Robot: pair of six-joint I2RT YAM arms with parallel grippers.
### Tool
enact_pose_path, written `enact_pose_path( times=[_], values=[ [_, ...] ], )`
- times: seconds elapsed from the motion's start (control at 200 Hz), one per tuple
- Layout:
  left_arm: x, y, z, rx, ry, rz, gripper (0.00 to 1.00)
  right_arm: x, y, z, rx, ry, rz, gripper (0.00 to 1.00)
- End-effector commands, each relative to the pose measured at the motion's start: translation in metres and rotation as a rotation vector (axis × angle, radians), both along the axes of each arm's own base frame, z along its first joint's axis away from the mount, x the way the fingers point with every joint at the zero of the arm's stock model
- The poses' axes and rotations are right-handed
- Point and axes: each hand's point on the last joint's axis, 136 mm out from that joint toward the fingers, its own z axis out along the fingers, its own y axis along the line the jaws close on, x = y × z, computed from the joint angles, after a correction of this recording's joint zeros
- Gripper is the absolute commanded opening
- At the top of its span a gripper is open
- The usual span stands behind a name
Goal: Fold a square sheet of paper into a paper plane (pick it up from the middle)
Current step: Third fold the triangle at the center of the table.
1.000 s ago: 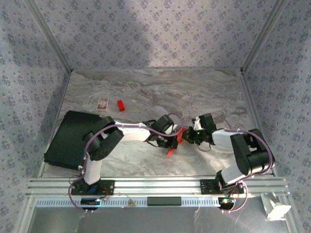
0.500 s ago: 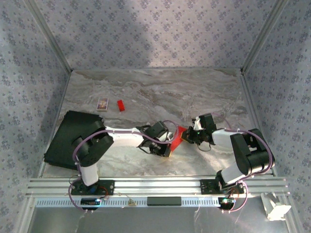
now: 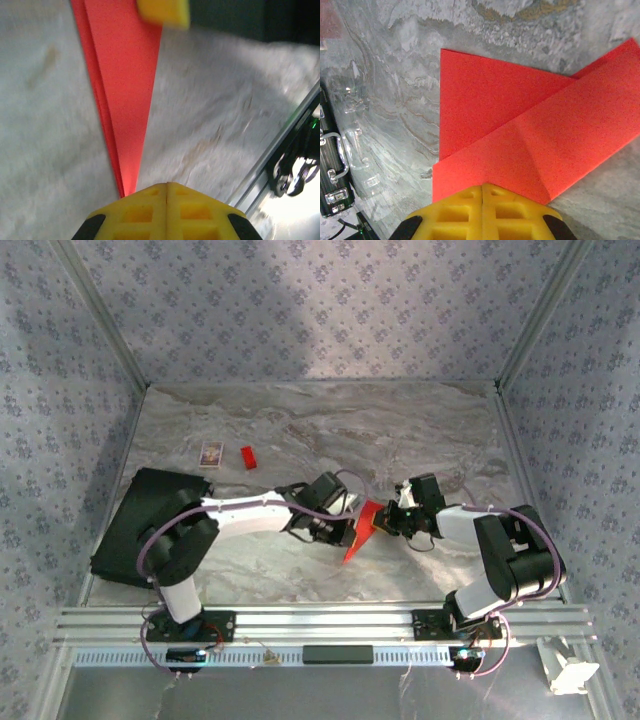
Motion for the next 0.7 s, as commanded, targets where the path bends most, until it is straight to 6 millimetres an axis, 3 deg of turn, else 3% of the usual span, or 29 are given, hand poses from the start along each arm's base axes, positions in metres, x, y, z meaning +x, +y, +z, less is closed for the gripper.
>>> enact_pose_path(
  times=[0.0,0.135,0.33,0.61,0.695],
  values=[
    [0.010,-0.013,-0.001,-0.009,0.004,-0.039,0.03,-0.017,-0.024,-0.029,-0.133,0.101,-0.057,0.06],
    [0.015,-0.021,-0.016,0.022,0.022,-0.042,0.03,-0.016,-0.022,-0.030,-0.125,0.108,-0.050,0.06],
    [0.011,-0.009,-0.054,0.099,0.061,-0.026,0.02,-0.013,-0.020,-0.024,-0.112,0.095,-0.058,0.07],
    [-0.006,0.014,-0.081,0.134,0.113,0.028,0.01,0.005,-0.005,0.015,-0.036,-0.030,-0.024,0.09],
    [-0.007,0.017,-0.083,0.133,0.126,0.055,0.00,0.005,0.014,0.028,0.006,-0.083,0.059,0.07]
  ],
)
